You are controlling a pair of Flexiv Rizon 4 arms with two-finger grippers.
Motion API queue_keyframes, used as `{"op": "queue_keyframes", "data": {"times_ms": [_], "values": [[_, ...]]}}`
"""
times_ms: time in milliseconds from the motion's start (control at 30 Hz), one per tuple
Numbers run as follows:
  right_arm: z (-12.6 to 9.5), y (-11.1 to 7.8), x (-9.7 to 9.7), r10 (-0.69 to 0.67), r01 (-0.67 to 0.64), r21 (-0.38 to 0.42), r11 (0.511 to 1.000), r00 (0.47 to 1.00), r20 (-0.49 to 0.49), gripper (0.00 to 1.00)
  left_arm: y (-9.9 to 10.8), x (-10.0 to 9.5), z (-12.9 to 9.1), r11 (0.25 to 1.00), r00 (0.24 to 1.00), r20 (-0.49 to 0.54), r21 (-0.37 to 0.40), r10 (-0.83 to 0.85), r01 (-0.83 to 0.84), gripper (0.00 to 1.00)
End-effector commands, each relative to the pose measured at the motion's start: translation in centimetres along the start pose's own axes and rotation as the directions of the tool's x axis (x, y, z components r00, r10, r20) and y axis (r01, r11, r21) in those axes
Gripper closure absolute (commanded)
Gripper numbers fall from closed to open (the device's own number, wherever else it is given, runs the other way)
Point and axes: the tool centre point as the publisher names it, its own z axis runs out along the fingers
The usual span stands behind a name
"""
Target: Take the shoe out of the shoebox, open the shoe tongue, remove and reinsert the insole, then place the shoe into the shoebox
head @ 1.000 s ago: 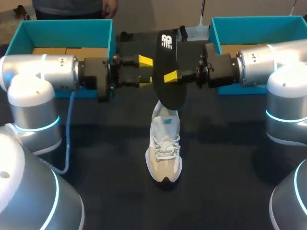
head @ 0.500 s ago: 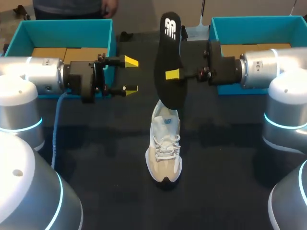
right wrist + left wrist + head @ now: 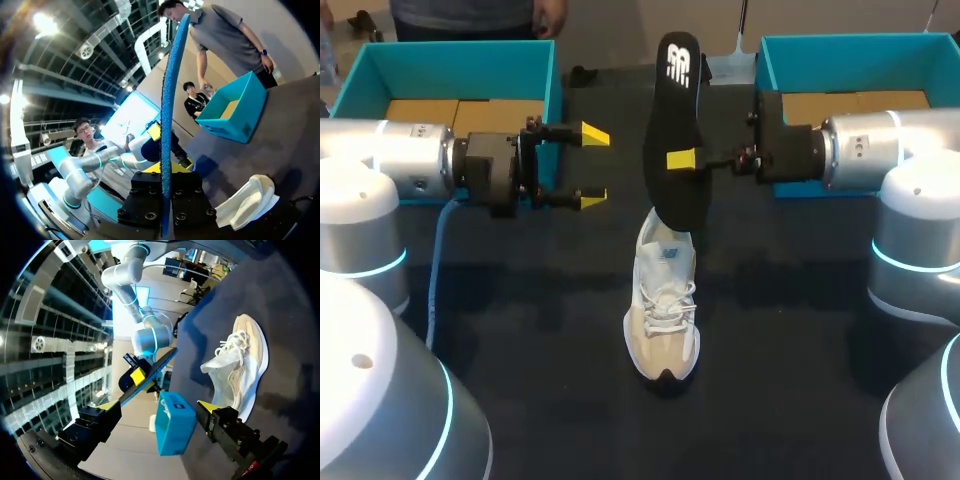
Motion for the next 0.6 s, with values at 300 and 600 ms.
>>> {"op": "queue_keyframes", "data": {"times_ms": [300,600], "values": [[-0.2,1.9,-4.2,-0.276,0.278,0.031,0.96,0.96,-0.055,1.0,-0.9,2.9,-2.4,0.819,0.767,-0.288,-0.19,-0.574,0.541,0.0],[-0.1,1.8,-5.7,-0.323,0.324,0.008,0.946,0.944,-0.063,1.0,-1.0,4.0,-2.4,0.762,0.682,-0.343,-0.252,-0.646,0.596,0.0]]}}
